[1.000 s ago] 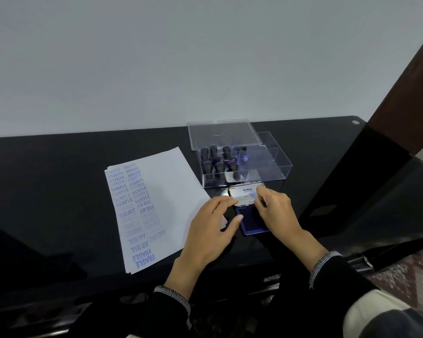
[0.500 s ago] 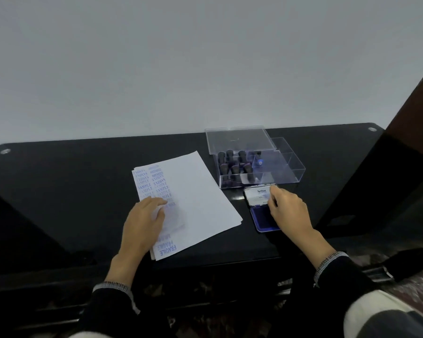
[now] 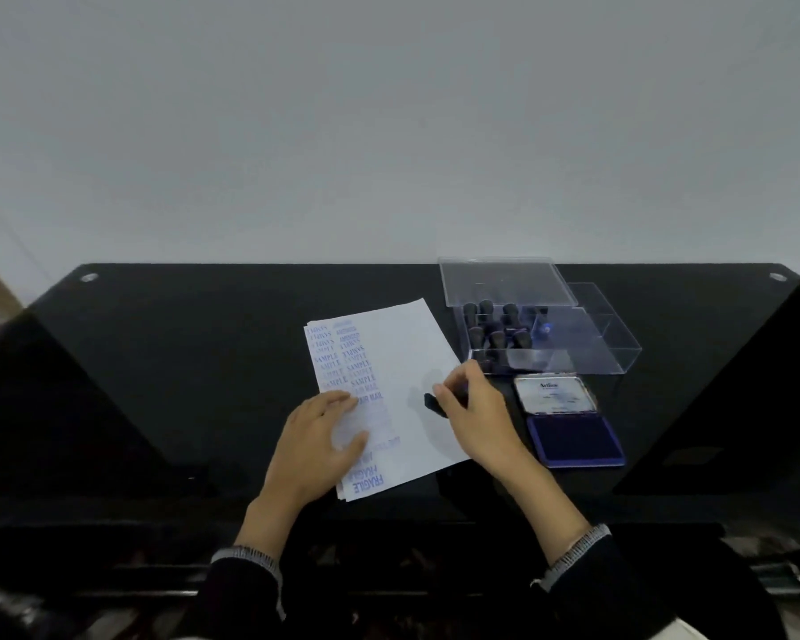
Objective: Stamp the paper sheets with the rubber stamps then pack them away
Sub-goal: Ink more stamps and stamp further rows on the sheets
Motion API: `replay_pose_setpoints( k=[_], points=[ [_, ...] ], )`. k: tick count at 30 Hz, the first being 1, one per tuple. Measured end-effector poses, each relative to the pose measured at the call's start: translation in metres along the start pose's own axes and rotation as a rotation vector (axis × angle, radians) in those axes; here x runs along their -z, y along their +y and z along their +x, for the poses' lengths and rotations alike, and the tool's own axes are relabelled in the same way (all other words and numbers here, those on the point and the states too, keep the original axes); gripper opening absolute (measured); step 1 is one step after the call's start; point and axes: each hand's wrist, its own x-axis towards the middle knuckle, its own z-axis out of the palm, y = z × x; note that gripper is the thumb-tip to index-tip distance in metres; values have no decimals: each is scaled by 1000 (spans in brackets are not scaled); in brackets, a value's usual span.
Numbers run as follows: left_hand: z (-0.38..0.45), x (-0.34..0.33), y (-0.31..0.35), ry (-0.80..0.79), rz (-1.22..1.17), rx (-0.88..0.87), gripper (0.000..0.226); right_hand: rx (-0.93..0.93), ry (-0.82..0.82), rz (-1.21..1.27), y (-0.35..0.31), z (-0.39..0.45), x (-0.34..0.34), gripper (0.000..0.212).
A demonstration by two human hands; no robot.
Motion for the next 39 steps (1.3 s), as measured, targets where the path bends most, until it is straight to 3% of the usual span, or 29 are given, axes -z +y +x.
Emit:
replay_pose_setpoints(
  k=[3, 6, 8, 14, 21, 39],
  points=[
    [2, 1, -1, -29, 17, -7, 74, -68, -43, 181, 1, -5, -25, 20],
    [3, 2, -1, -35, 36, -17, 78, -64, 49, 248, 1, -11, -38, 32],
    [4, 3, -2, -39, 37, -20, 78, -35, 81, 251, 5, -16, -43, 26],
    [6, 1, -5, -28, 8, -8, 76, 125, 56, 74, 16, -30, -59, 15],
    [8, -3, -11, -22, -11, 17, 53, 294, 65, -58, 14, -39, -64, 16],
    [8, -3, -11, -20, -9, 23, 56, 318, 58, -112, 20, -40, -67, 18]
  ],
)
